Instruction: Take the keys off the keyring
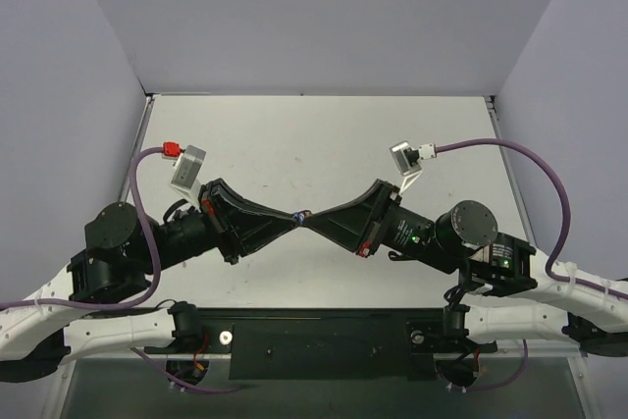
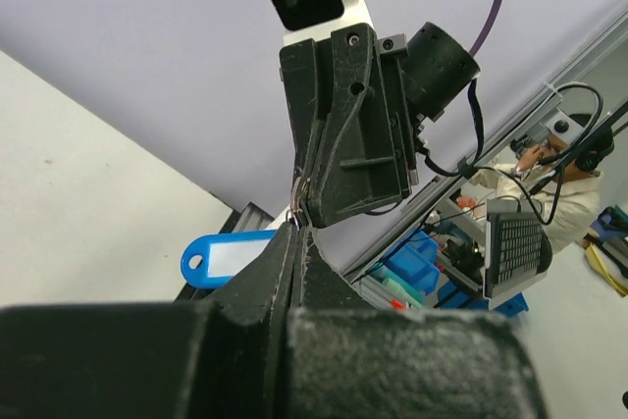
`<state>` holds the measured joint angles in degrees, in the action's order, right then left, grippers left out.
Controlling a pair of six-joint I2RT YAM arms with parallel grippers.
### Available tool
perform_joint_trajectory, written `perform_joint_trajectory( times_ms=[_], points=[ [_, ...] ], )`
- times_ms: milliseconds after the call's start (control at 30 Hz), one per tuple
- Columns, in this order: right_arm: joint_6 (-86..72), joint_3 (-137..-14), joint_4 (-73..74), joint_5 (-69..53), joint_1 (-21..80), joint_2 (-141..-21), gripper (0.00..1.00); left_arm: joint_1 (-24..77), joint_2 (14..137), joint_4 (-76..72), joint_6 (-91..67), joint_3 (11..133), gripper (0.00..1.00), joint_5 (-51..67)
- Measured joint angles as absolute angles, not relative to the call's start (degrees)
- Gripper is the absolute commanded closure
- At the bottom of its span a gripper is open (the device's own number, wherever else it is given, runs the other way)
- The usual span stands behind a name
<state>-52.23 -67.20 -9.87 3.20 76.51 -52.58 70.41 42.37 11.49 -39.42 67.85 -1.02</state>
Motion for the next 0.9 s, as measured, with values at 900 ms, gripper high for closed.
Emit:
perform_joint_trajectory(
  times_ms=[900],
  points=[
    [-51.31, -71.99, -0.56, 2.48, 79.22, -55.46, 1.0, 70.39, 49.08, 37.47, -34.94, 84.68, 1.0, 4.91]
  ],
)
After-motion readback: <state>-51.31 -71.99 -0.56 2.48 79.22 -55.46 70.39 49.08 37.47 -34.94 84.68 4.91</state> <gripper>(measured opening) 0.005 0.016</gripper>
